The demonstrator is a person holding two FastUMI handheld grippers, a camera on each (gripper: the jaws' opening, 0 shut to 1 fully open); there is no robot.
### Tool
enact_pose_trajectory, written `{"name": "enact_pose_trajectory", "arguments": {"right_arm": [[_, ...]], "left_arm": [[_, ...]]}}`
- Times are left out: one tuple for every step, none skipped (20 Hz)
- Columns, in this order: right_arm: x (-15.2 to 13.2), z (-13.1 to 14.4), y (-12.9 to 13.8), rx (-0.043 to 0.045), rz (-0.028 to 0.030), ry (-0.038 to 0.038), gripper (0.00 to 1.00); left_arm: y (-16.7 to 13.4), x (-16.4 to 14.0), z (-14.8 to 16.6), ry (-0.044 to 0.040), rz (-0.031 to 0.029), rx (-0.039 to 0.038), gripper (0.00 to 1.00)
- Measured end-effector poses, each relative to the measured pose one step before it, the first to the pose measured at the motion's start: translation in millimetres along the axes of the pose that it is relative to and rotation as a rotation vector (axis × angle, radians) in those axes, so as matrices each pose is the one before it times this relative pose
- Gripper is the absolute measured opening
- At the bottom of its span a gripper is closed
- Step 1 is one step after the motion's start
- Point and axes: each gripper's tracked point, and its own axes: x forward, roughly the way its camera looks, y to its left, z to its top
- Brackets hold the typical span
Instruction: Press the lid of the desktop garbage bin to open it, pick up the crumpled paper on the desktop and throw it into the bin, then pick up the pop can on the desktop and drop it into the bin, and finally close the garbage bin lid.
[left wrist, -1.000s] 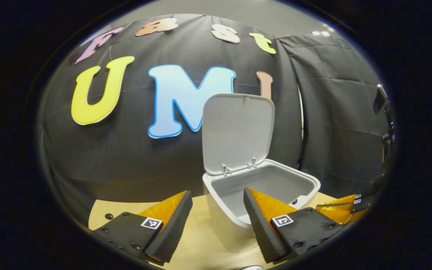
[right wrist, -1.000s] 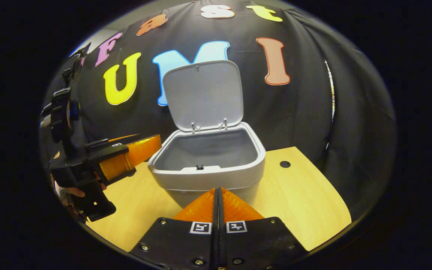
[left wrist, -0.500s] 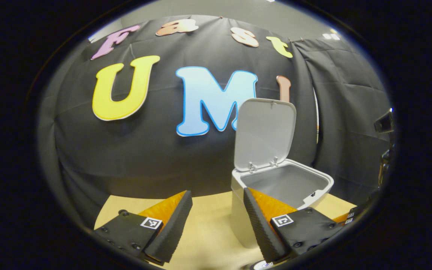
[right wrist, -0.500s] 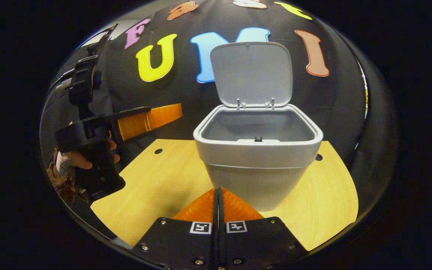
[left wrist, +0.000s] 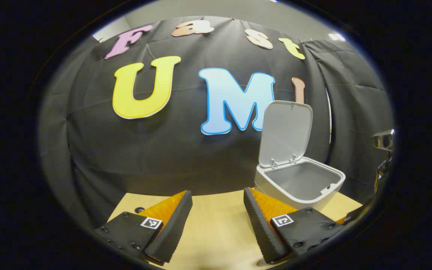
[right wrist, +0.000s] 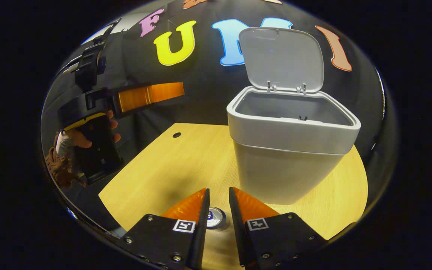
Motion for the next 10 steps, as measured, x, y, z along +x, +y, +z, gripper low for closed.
{"name": "enact_pose_trajectory", "arguments": {"right_arm": [[5.28,-2.28,0.96,0.00204,0.00988,0.01003,0.42],[2.7,-3.12,0.47,-0.00255,-0.00106,0.00571,0.54],[-2.67,-2.09,0.61,-0.00685,0.0005,0.00903,0.63],[2.53,-1.78,3.45,-0.00078,0.00695,0.01027,0.65],[2.41,-4.19,-0.11,-0.00362,0.00365,0.01096,0.77],[3.08,-3.42,1.94,-0.00586,0.00767,0.0145,0.82],[4.42,-5.15,1.52,-0.00882,0.00474,0.01743,0.91],[4.51,-5.57,1.03,-0.01108,0.0053,0.02047,0.96],[3.73,-7.1,1.01,-0.01531,0.00164,0.02187,0.98],[4.38,-6.04,0.78,-0.0179,0.00278,0.02222,0.98]], "left_arm": [[1.02,-0.19,-0.39,0.00218,0.00394,-0.00379,0.89],[1.7,-0.27,0.41,0.00076,0.0039,-0.00301,0.91],[2.36,-0.24,-0.63,0.00149,0.00419,-0.00077,0.92],[1.83,0.28,-0.7,0.00148,0.00566,0.0006,0.92],[2.24,-0.26,-0.83,0.00162,0.0037,-0.00071,0.92],[1.89,1.34,0.16,0.00191,0.00461,-0.00037,0.92],[2.6,0.58,-1.18,0.00053,0.0046,0.00053,0.92],[1.72,-0.54,-0.82,0.00164,0.00407,0.00003,0.92],[1.26,-0.78,-0.51,0.00243,0.00271,0.00001,0.92],[1.59,0.32,-1.14,0.00246,0.00199,0.00026,0.92]]}}
